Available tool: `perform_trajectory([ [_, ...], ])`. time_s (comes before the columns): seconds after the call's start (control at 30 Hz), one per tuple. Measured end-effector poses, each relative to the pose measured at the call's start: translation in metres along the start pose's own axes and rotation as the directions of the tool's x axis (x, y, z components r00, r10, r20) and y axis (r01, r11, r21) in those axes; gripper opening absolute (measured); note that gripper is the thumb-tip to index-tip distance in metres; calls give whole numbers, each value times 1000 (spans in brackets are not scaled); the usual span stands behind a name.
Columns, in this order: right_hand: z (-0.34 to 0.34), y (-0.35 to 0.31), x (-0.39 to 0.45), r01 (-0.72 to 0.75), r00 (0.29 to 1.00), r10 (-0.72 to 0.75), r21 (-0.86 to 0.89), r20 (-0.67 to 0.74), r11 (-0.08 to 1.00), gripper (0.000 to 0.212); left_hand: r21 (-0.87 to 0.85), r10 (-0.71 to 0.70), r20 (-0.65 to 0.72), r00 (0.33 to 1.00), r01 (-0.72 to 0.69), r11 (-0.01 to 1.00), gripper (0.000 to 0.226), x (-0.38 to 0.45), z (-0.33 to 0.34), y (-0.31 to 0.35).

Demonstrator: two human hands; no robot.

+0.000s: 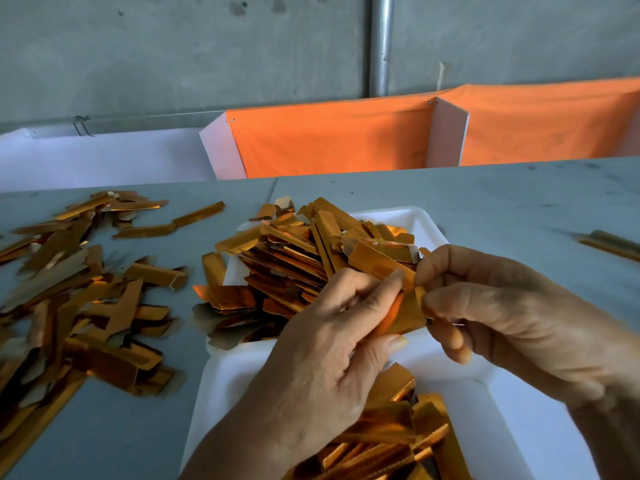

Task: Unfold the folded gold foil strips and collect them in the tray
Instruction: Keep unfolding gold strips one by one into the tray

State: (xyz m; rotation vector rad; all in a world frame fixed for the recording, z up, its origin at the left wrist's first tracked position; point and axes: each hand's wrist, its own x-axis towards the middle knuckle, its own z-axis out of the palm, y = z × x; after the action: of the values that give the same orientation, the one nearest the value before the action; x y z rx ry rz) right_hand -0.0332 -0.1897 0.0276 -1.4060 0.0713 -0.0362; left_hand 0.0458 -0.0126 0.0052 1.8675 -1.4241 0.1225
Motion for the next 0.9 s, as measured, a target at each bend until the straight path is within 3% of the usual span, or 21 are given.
perform_trajectory([
  [0.37, 4, 3, 3, 12, 994, -33, -199, -103, 980, 6, 123, -17, 27, 999, 13, 992, 52, -1, 0, 0],
  [0.6, -1, 2, 2, 18, 999, -19, 24, 47, 1000, 15, -45, -42, -4, 999, 42, 998, 50, -2, -1, -1],
  [0.9, 4, 2, 2, -15, 998, 13, -40, -58, 999, 11, -6, -22, 12, 1000, 22, 1000, 51, -2, -1, -2],
])
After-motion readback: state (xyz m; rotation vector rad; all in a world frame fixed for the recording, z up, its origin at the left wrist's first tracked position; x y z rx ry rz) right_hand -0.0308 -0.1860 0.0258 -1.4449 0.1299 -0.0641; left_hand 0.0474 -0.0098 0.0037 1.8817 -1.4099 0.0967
